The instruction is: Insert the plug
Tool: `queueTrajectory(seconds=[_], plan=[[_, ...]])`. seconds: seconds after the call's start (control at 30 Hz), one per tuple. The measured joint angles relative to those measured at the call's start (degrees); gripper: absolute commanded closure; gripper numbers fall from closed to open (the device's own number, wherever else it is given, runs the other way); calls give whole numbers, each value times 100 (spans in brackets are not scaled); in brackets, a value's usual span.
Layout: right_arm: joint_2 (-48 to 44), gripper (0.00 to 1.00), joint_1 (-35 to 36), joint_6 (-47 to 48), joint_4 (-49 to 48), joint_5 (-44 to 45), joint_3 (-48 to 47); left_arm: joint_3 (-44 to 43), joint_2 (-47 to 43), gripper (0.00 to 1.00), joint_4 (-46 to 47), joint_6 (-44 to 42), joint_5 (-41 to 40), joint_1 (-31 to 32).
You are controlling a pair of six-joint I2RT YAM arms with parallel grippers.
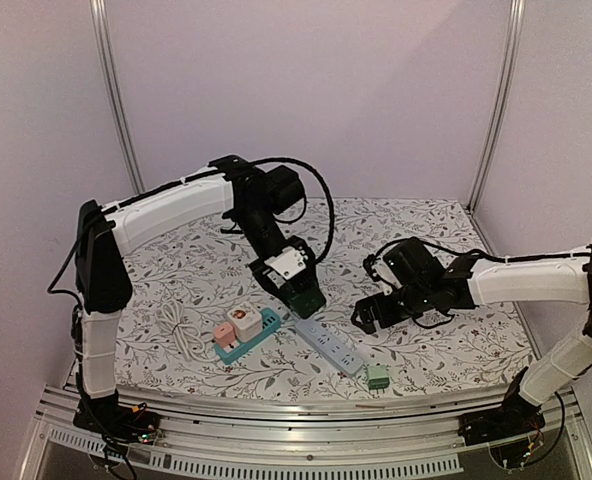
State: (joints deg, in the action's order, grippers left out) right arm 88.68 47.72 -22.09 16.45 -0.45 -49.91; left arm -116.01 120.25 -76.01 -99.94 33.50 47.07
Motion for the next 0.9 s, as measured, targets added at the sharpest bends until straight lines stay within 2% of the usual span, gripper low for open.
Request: queueTrajectory(seconds=[0.2, 0.37, 0.5, 0.9], plan=[[-1744, 1, -365, 57, 415, 737, 529, -142, 177, 100, 0, 131, -52, 142], [-3178, 1, -393, 39, 564, 1429, 876, -216, 542, 100, 7, 306, -151, 216], [-3506, 1, -393, 24, 667, 1698, 1021, -247, 804, 100, 9, 472, -304, 260], [-3340, 1, -400, 28, 796, 1985, 1104, -476, 1099, 100, 94, 837, -446, 415]])
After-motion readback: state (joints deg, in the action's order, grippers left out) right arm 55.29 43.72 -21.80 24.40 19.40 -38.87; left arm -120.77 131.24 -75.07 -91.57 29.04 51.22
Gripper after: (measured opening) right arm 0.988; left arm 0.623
